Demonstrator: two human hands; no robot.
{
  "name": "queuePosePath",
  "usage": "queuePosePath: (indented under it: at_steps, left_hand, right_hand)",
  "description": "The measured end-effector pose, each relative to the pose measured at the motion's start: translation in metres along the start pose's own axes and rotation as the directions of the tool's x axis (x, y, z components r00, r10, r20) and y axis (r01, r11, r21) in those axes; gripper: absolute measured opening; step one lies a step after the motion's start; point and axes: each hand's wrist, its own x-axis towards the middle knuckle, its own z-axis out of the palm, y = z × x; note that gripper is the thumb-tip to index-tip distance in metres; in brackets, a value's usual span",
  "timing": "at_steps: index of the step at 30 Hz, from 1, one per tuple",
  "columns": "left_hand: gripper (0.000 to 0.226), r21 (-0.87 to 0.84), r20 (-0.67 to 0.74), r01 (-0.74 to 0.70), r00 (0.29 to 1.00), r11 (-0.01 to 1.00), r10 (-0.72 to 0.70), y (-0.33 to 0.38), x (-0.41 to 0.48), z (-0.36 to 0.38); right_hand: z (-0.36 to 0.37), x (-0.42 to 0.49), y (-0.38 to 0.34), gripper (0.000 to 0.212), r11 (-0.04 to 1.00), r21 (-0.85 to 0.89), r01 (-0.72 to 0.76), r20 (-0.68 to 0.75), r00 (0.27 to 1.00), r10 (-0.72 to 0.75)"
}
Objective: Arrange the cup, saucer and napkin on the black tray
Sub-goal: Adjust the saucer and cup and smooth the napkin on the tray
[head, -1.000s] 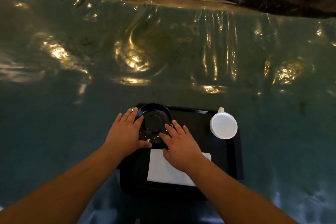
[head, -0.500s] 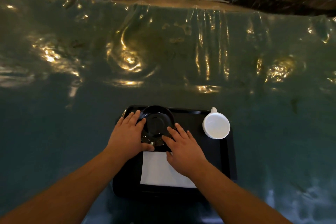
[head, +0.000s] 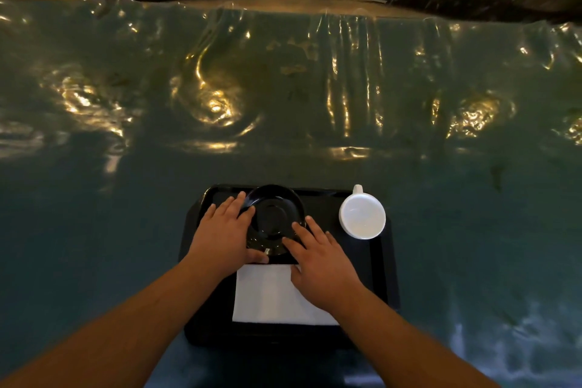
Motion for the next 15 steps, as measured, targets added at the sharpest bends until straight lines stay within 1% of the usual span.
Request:
queuePosePath:
  at_steps: [9, 15]
  left_hand:
    - [0.116, 0.015, -0.013, -0.016, 1.000, 1.000, 0.016, 0.009, 0.006, 0.004]
    - [0.116, 0.015, -0.015, -0.017, 1.000, 1.000, 0.017, 0.012, 0.009, 0.006]
  right_hand:
    - [0.004, -0.005, 0.012, 0.057, 0.999, -0.033, -0.011, -0.005, 1.000, 0.011]
    - [0.003, -0.008, 0.015, 0.056, 1.000, -0.019, -0.009, -0.009, 1.000, 0.009]
